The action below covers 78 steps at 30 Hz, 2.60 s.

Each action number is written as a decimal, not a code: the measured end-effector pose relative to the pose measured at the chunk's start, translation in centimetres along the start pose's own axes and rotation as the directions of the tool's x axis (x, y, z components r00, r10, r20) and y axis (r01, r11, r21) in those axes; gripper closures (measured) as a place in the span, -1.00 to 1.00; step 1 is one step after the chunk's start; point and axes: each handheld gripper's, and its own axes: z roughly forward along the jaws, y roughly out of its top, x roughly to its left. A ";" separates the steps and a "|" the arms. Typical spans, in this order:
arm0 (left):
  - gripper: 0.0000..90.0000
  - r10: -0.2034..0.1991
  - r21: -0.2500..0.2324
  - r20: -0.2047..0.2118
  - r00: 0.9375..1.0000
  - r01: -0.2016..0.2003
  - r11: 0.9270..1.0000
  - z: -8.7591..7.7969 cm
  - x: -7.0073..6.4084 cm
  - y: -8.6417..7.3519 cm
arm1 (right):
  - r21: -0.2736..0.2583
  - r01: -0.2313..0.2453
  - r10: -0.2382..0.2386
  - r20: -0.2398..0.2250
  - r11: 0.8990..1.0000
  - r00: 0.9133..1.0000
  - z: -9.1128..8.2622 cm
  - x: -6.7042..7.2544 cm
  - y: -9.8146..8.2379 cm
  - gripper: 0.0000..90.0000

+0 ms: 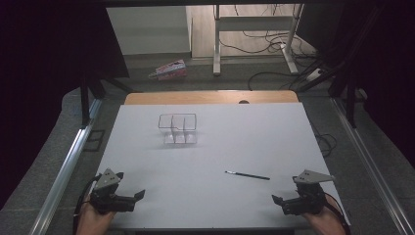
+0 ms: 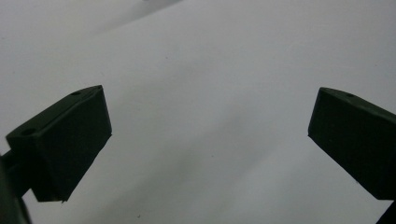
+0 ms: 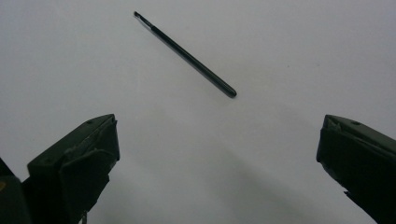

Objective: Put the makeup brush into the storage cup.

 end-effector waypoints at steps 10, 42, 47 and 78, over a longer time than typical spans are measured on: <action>-1.00 -0.002 -0.012 -0.005 1.000 0.002 1.000 -0.2 -0.1 0.0 | 0.022 0.064 -0.064 0.038 0.998 0.997 0.1 0.4 0.3 -1.00; -0.99 0.045 0.060 -0.037 0.998 -0.042 0.997 -0.2 -0.8 0.0 | 0.076 0.053 -0.057 0.050 0.996 0.997 0.2 -0.2 0.6 -1.00; -0.99 0.040 0.059 -0.037 0.998 -0.038 0.998 -0.2 -0.7 0.0 | 0.102 0.058 -0.062 0.040 0.993 0.997 0.4 0.1 1.0 -1.00; -0.99 0.047 0.086 -0.037 0.998 -0.043 0.995 0.2 -0.8 -0.1 | 0.288 0.193 -0.205 0.013 0.938 0.979 1.0 -0.5 3.6 -0.97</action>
